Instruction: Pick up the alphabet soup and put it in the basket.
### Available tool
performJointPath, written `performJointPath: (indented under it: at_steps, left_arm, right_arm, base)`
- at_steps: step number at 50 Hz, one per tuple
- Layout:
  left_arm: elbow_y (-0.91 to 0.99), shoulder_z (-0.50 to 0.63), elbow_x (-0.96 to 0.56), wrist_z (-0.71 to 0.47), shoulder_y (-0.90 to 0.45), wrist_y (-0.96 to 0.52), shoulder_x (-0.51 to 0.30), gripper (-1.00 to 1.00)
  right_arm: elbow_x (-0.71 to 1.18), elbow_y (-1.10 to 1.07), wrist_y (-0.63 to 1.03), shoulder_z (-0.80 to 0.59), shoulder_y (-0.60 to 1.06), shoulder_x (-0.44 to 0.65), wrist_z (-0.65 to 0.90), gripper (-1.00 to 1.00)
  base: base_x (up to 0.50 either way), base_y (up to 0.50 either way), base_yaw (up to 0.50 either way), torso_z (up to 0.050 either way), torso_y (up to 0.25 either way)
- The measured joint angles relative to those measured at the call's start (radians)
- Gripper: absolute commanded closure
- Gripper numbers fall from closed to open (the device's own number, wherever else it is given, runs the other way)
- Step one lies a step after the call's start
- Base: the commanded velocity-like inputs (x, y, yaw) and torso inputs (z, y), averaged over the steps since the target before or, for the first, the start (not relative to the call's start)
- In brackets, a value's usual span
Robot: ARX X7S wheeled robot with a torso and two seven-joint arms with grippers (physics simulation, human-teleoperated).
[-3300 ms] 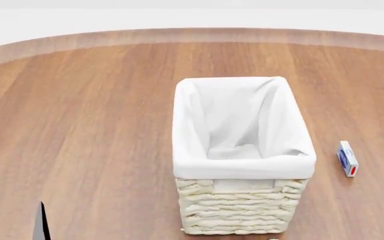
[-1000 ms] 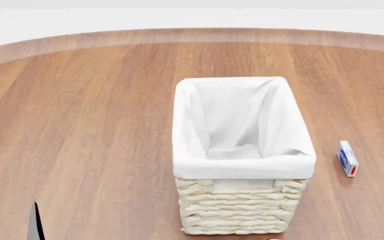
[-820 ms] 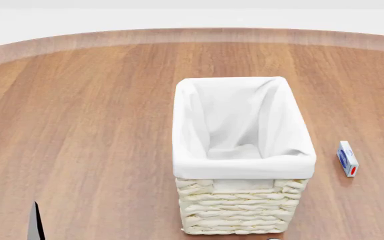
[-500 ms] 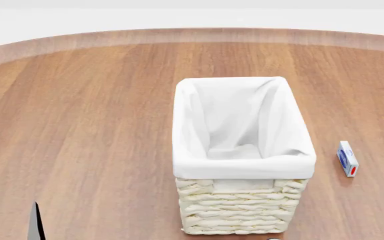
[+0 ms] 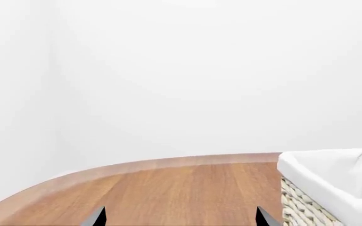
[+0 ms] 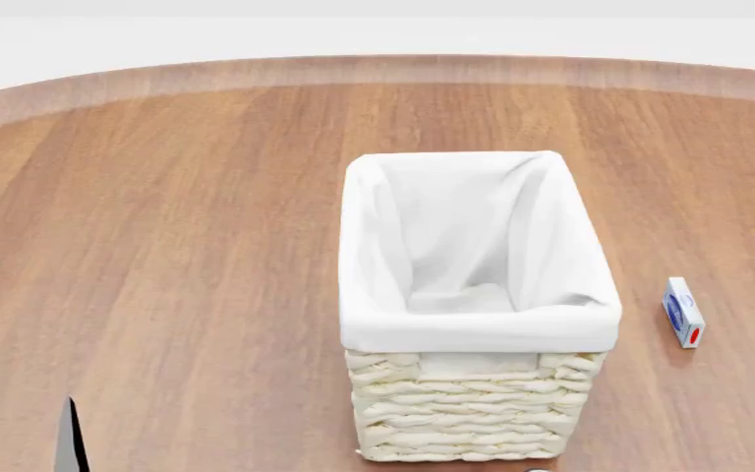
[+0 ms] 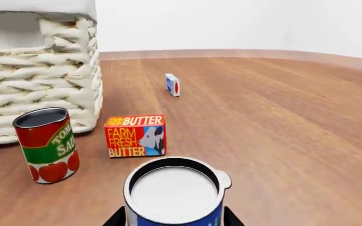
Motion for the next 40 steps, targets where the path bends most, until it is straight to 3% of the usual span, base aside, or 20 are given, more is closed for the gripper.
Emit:
performJointPath:
  at_steps: [40]
  left_arm:
    - [0.016,-0.004,-0.023,-0.016,0.005,-0.005,-0.014,-1.0]
  right_arm:
    - [0.037,-0.938,0.551,-0.036,-0.165,0.084,0.224,1.0]
  base:
    - [0.0,0.0,0.0,0.0,0.0]
